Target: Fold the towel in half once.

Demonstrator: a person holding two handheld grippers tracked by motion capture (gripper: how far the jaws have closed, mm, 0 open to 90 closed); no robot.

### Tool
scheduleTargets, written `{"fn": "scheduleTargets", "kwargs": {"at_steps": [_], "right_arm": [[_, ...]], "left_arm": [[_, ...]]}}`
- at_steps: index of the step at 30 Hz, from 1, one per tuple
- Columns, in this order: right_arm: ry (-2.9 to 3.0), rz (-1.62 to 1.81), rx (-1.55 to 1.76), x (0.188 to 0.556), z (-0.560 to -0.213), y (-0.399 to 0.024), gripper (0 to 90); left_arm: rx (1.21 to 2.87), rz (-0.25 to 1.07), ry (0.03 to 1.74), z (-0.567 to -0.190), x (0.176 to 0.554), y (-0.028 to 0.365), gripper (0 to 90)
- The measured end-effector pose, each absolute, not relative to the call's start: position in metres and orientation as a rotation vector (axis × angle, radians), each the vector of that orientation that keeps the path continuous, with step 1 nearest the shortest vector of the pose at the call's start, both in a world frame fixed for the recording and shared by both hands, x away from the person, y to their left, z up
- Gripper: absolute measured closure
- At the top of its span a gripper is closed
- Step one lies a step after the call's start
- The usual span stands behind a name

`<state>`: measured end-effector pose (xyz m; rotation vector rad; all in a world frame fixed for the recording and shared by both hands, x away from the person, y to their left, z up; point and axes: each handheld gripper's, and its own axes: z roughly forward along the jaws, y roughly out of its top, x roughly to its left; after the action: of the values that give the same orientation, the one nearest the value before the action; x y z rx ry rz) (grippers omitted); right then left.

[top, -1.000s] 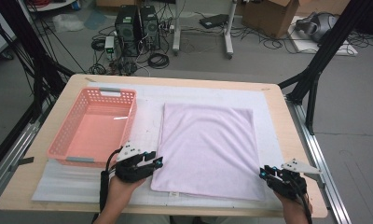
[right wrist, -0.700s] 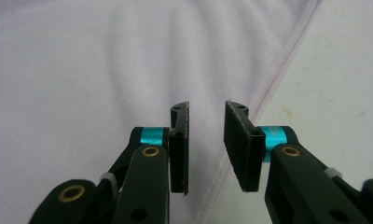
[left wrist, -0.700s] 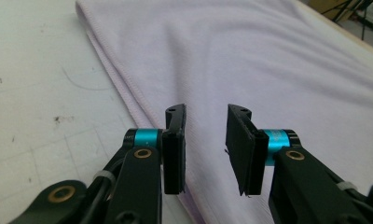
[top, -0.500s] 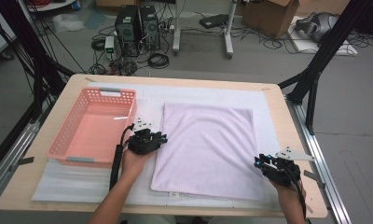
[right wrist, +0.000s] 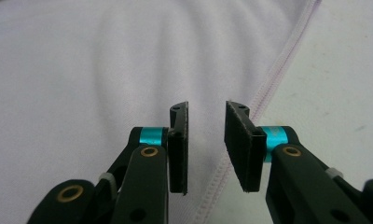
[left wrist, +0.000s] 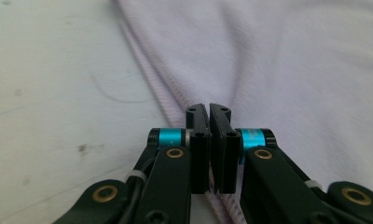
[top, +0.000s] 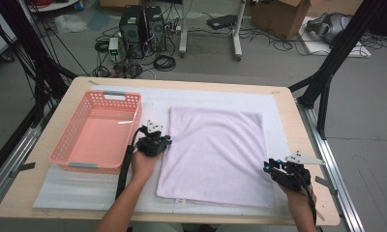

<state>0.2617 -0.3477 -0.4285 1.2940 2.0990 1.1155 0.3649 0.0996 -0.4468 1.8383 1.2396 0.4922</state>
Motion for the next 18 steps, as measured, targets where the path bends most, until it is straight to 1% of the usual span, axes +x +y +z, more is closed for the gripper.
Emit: {"fn": "scheduleTargets", "kwargs": {"at_steps": [3, 4, 5, 6, 10, 12, 13, 14, 16, 18], "right_arm": [[2.08, 1.11, 1.324, 0.267, -0.43, -0.348, 67.4], [2.069, 1.1, 1.342, 0.27, -0.431, -0.348, 65.0], [2.056, 1.088, 1.361, 0.274, -0.432, -0.348, 61.6], [2.047, 1.079, 1.389, 0.278, -0.434, -0.349, 60.1], [2.051, 1.06, 1.457, 0.289, -0.443, -0.348, 60.0], [2.076, 1.026, 1.49, 0.294, -0.449, -0.347, 64.4], [2.064, 1.033, 1.496, 0.295, -0.449, -0.347, 71.8], [2.081, 1.054, 1.503, 0.295, -0.448, -0.348, 84.0], [2.089, 1.059, 1.5, 0.295, -0.447, -0.35, 85.7], [2.077, 1.013, 1.479, 0.294, -0.446, -0.351, 86.4]], "left_arm": [[1.864, 0.481, 1.228, -0.448, 0.365, 0.099, 84.9], [1.863, 0.465, 1.245, -0.449, 0.365, 0.099, 82.1], [1.856, 0.441, 1.262, -0.449, 0.366, 0.1, 76.2], [1.856, 0.429, 1.269, -0.45, 0.366, 0.1, 69.9], [1.864, 0.385, 1.256, -0.448, 0.36, 0.101, 58.9], [1.859, 0.373, 1.256, -0.448, 0.357, 0.101, 56.3], [1.859, 0.366, 1.253, -0.449, 0.354, 0.102, 55.4], [1.873, 0.362, 1.245, -0.448, 0.353, 0.102, 55.1], [1.862, 0.343, 1.239, -0.447, 0.348, 0.103, 53.8], [1.9, 0.318, 1.224, -0.446, 0.345, 0.102, 53.7]]}}
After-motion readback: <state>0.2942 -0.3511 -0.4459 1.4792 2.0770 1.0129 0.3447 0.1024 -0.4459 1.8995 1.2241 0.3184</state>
